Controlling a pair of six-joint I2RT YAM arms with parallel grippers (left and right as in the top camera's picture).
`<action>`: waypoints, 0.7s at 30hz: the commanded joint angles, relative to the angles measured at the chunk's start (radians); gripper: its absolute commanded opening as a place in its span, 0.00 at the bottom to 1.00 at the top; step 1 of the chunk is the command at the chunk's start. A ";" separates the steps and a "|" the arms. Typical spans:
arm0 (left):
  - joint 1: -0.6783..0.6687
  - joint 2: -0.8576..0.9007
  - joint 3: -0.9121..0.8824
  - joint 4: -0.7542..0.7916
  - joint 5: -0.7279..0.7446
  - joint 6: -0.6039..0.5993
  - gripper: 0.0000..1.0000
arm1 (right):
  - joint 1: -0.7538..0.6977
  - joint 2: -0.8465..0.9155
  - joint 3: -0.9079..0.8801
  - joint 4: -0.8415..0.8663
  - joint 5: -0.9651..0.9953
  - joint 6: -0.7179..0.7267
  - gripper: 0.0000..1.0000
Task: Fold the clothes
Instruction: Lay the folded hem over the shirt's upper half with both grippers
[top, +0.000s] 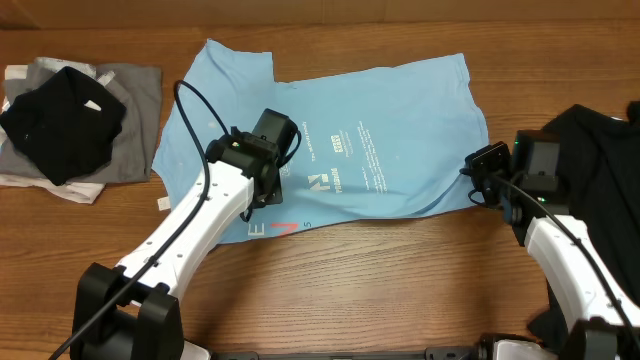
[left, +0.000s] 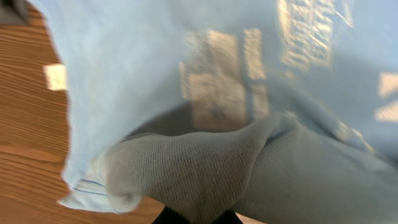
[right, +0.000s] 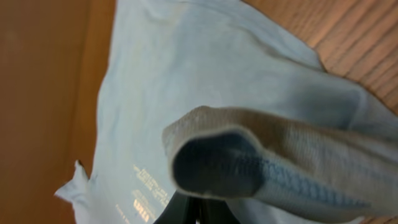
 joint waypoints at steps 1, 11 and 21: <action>0.034 0.006 0.022 0.020 -0.138 0.013 0.04 | 0.004 0.076 0.022 0.042 0.050 0.042 0.04; 0.102 0.010 0.022 0.034 -0.135 0.013 0.04 | 0.004 0.181 0.022 0.239 0.069 0.042 0.04; 0.103 0.083 0.019 0.095 -0.137 0.037 0.04 | 0.004 0.181 0.022 0.315 0.079 0.042 0.04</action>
